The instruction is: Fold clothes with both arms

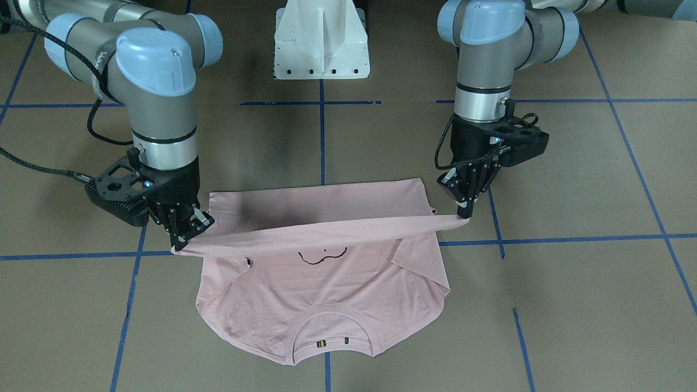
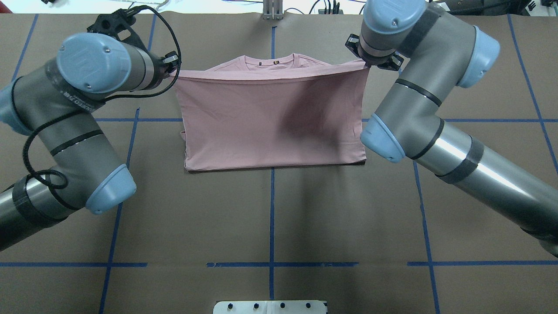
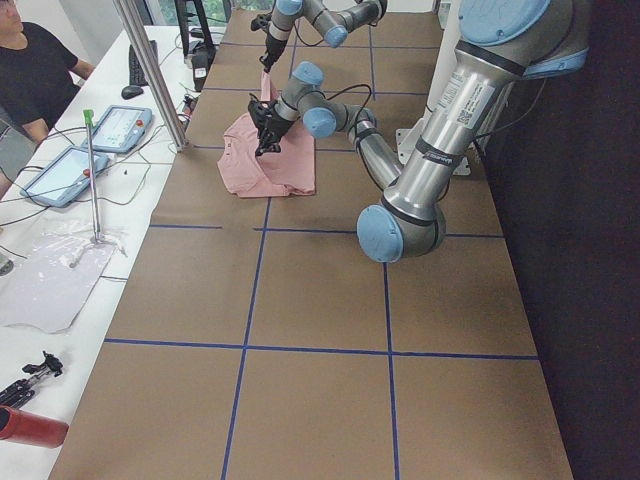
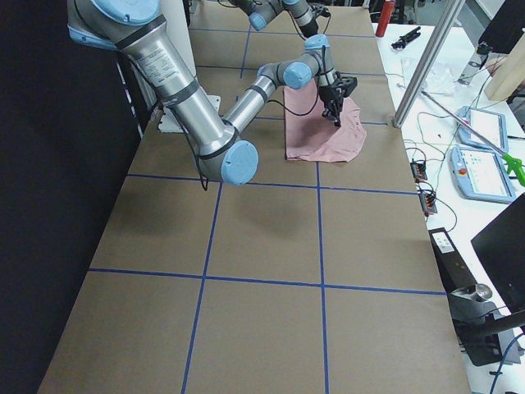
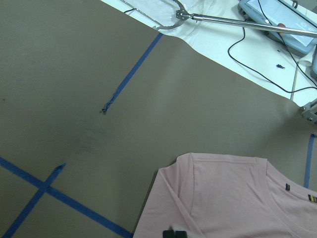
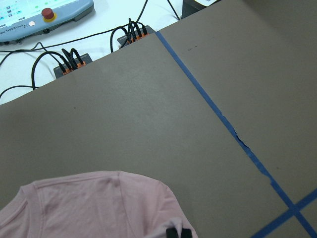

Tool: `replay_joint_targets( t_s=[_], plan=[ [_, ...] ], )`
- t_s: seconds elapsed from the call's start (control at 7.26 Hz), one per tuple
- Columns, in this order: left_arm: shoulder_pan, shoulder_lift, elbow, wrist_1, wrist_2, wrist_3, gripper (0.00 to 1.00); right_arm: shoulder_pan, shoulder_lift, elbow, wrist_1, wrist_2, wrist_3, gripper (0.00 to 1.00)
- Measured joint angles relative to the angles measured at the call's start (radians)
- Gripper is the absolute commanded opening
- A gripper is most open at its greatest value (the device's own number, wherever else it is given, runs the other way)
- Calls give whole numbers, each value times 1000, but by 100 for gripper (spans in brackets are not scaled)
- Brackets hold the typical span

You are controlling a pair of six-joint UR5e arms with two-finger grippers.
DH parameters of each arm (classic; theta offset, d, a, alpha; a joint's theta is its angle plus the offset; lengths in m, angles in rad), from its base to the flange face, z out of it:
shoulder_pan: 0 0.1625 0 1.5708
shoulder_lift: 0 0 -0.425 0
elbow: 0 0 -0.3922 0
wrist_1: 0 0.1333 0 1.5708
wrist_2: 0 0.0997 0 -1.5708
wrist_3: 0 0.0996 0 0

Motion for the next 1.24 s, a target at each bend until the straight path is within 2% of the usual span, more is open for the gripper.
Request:
replay_joint_targets(
  t_s=[0.14, 0.28, 0.41, 0.55, 0.69, 0.96, 1.1, 1.24],
  plan=[
    [-8, -25, 84, -64, 3, 15, 0, 7, 42, -112, 72, 2, -5, 0],
    [-12, -52, 192, -153, 6, 21, 8, 11, 80, -228, 150, 2, -7, 0],
    [-12, -82, 308, -241, 8, 23, 18, 9, 114, -339, 225, 2, -8, 17],
    [-12, -110, 421, -330, 9, 32, 26, 6, 137, -442, 308, 2, -8, 62],
    [-13, -127, 505, -413, 12, 49, 32, 3, 155, -518, 381, 2, -8, 99],
    [-16, -130, 544, -482, 16, 88, 35, 1, 168, -563, 436, -3, -8, 100],
    [-19, -115, 512, -489, 12, 98, 36, 3, 164, -547, 442, -2, -5, 100],
    [-23, -79, 444, -492, -4, 101, 37, 0, 133, -484, 443, 10, 3, 100]
  ],
)
